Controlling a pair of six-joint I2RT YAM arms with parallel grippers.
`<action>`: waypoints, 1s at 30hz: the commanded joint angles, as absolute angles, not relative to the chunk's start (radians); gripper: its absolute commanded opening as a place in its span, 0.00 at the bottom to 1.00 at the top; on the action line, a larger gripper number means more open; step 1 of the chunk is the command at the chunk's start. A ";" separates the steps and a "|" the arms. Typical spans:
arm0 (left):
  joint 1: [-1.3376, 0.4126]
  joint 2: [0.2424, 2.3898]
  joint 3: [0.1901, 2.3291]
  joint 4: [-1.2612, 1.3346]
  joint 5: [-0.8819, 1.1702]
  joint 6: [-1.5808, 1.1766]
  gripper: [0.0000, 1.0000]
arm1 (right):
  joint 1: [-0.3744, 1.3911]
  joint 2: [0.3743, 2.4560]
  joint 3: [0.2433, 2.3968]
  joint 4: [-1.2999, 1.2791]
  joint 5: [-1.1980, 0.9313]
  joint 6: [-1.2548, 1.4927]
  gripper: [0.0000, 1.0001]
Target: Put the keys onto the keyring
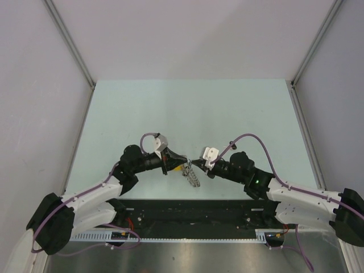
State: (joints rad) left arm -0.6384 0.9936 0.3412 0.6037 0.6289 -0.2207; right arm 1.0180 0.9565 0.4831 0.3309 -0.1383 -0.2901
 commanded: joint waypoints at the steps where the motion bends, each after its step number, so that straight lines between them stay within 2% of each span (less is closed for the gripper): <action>1: -0.634 0.989 0.311 0.906 0.555 -0.325 0.00 | 1.020 0.960 0.460 0.432 -0.219 -0.245 0.00; 13: -0.634 1.002 0.268 1.025 0.551 -0.357 0.00 | 0.999 1.034 0.454 0.518 -0.316 -0.232 0.00; 23: -0.635 0.983 0.235 0.991 0.488 -0.351 0.00 | 0.948 0.994 0.492 0.416 -0.285 -0.290 0.00; 26: -0.635 0.962 0.265 0.916 0.448 -0.321 0.06 | 0.937 1.000 0.495 0.411 -0.290 -0.287 0.00; 30: -0.635 0.928 0.290 0.792 0.410 -0.279 0.24 | 0.930 1.002 0.511 0.397 -0.288 -0.287 0.00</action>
State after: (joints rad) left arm -0.6384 0.9779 0.2295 0.8501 0.4976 -0.3298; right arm 0.9390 1.0103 0.4671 0.4118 -0.2726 -0.2749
